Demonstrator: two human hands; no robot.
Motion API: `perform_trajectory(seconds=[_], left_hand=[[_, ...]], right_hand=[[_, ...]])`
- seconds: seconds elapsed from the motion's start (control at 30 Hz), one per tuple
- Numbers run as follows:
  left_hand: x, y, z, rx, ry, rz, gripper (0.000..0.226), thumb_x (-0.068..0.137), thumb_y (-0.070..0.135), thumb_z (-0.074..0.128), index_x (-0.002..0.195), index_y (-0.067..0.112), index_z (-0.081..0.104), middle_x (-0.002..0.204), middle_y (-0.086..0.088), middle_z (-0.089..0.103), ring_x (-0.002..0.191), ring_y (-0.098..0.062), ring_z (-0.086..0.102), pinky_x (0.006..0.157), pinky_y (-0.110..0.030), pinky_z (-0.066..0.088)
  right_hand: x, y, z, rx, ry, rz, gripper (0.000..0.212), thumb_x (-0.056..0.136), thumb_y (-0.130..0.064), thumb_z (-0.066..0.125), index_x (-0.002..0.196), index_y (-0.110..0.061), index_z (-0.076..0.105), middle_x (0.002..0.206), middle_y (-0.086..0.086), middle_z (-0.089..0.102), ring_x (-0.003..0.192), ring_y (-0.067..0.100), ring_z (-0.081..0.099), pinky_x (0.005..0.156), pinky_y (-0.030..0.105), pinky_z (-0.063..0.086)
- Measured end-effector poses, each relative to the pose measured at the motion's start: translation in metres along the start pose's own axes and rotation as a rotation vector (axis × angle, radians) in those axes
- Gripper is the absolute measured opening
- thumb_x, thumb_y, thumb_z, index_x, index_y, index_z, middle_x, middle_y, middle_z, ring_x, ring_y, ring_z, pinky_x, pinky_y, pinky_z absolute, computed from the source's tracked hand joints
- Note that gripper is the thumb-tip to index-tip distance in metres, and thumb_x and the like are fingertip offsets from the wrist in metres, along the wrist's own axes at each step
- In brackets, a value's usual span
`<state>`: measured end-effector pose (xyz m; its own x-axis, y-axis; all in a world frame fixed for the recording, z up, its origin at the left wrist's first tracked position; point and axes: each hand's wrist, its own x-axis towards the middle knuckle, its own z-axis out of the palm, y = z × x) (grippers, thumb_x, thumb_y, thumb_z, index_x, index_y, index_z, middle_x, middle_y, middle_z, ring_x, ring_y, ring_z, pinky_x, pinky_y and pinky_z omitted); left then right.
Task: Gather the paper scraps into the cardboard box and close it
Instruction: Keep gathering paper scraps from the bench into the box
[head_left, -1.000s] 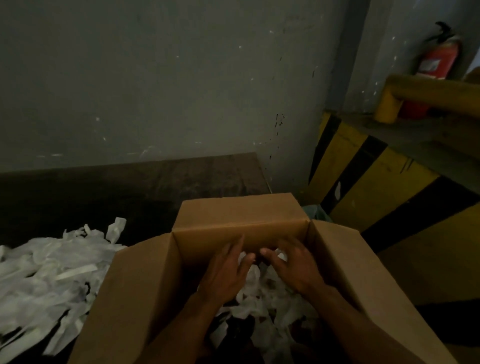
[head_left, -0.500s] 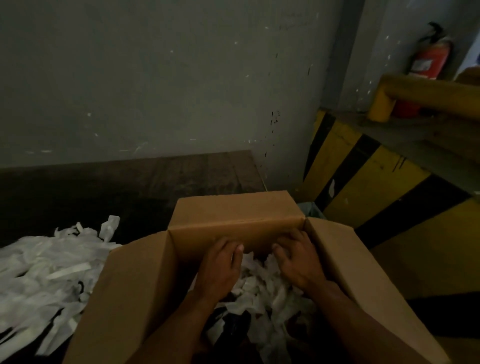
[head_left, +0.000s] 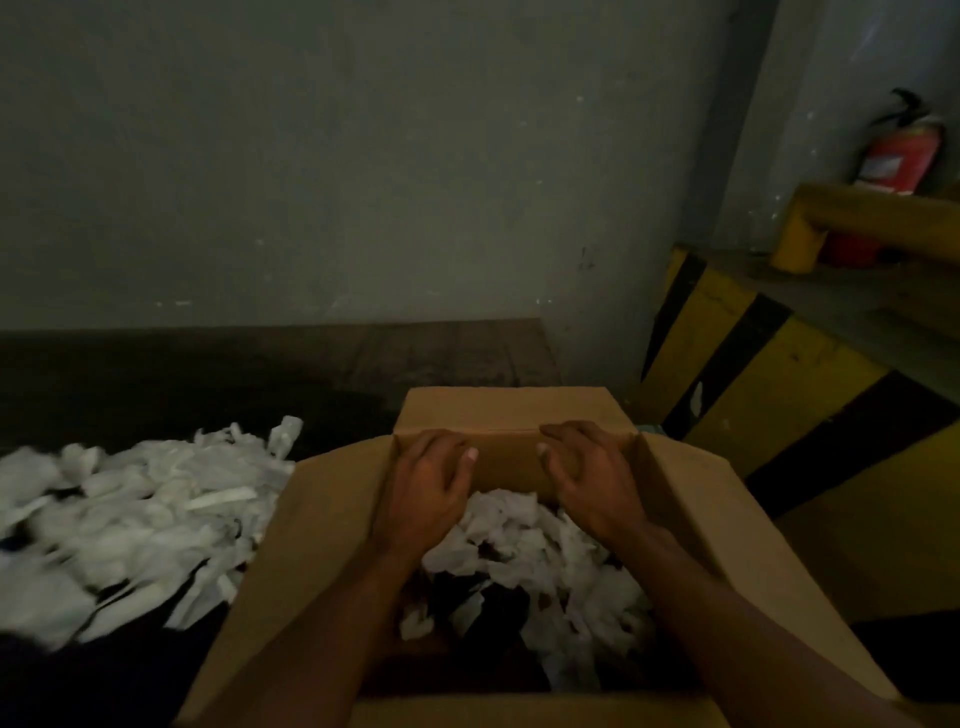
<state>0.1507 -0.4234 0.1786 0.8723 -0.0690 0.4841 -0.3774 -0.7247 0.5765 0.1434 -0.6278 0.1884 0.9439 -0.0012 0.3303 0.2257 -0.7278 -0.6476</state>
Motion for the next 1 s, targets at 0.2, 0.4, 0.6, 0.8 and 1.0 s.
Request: perform_trajectory(seconds=[0.2,0.4,0.6,0.8,1.0], left_hand=[[-0.038,-0.037,-0.085,0.151,0.113,-0.050,0.027,0.094,0.039,0.046,0.114,0.026,0.058,0.112,0.008,0.056,0.104,-0.008,0.053,0.091,-0.018,0.034],[-0.105,-0.086,-0.175,0.172,0.229,-0.110,0.030,0.093,0.037,0.048,0.109,0.016,0.064,0.107,0.002,0.063,0.101,-0.008,0.056,0.088,-0.017,0.040],[-0.165,-0.153,-0.259,0.187,0.343,-0.182,0.026,0.092,0.034,0.053,0.108,0.016,0.064,0.107,0.005,0.062,0.099,-0.004,0.055,0.082,-0.005,0.037],[-0.217,-0.236,-0.341,0.255,0.322,-0.249,0.029,0.094,0.036,0.051,0.113,0.018,0.063,0.113,0.002,0.061,0.105,-0.007,0.054,0.088,-0.019,0.041],[-0.266,-0.301,-0.383,0.269,0.261,-0.301,0.024,0.094,0.029,0.053,0.109,0.014,0.063,0.108,-0.002,0.062,0.099,-0.006,0.052,0.085,-0.019,0.038]], right_hand=[[-0.012,-0.079,0.057,0.112,-0.027,-0.210,0.034,0.093,-0.037,0.048,0.113,-0.016,0.066,0.114,0.005,0.063,0.107,0.024,0.057,0.096,0.040,0.045],[-0.034,-0.168,0.134,0.183,-0.189,-0.323,0.043,0.092,-0.043,0.046,0.126,-0.020,0.058,0.127,-0.002,0.055,0.124,0.020,0.048,0.105,0.024,0.031],[-0.072,-0.260,0.214,0.259,-0.232,-0.358,0.050,0.090,-0.056,0.042,0.130,-0.029,0.055,0.134,-0.003,0.054,0.124,0.013,0.047,0.107,0.035,0.037],[-0.114,-0.345,0.302,0.223,-0.197,-0.405,0.042,0.093,-0.050,0.049,0.126,-0.027,0.059,0.126,-0.005,0.057,0.120,0.012,0.048,0.099,0.024,0.036],[-0.162,-0.389,0.372,0.224,-0.281,-0.378,0.052,0.090,-0.055,0.042,0.122,-0.019,0.062,0.117,0.000,0.060,0.112,0.015,0.053,0.093,0.034,0.048]])
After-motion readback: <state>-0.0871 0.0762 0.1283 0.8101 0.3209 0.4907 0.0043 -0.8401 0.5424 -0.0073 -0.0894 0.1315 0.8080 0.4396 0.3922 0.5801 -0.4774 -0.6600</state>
